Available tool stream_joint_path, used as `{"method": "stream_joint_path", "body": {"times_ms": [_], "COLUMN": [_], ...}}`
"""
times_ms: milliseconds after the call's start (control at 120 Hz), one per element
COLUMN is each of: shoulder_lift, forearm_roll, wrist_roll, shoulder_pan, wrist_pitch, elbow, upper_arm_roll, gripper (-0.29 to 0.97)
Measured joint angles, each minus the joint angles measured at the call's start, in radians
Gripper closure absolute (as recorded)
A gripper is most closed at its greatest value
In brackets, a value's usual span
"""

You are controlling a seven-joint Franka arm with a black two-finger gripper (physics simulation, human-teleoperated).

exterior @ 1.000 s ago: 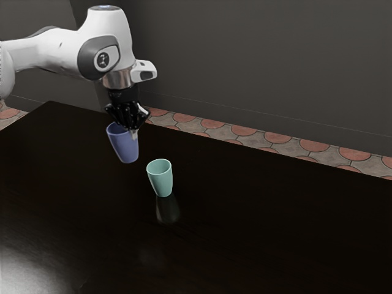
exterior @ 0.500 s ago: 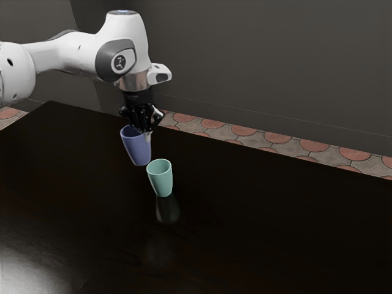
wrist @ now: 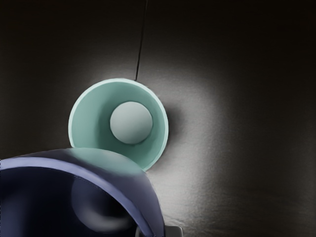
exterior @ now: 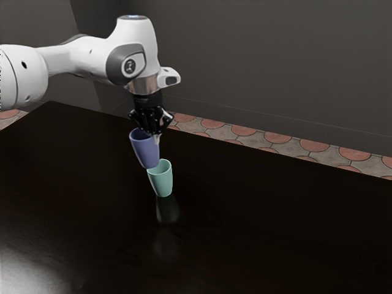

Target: Place the left cup onto the right cup

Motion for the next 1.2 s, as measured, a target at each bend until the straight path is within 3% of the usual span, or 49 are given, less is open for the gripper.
{"method": "stream_joint_path", "body": {"times_ms": [1200], "shoulder_lift": [0.140], "forearm_roll": [0.010], "wrist_roll": [-0.014], "shoulder_pan": [0.006], "wrist_pitch": [0.003], "elbow": [0.129], "upper_arm_roll": [0.005], "gripper": [0.78]}}
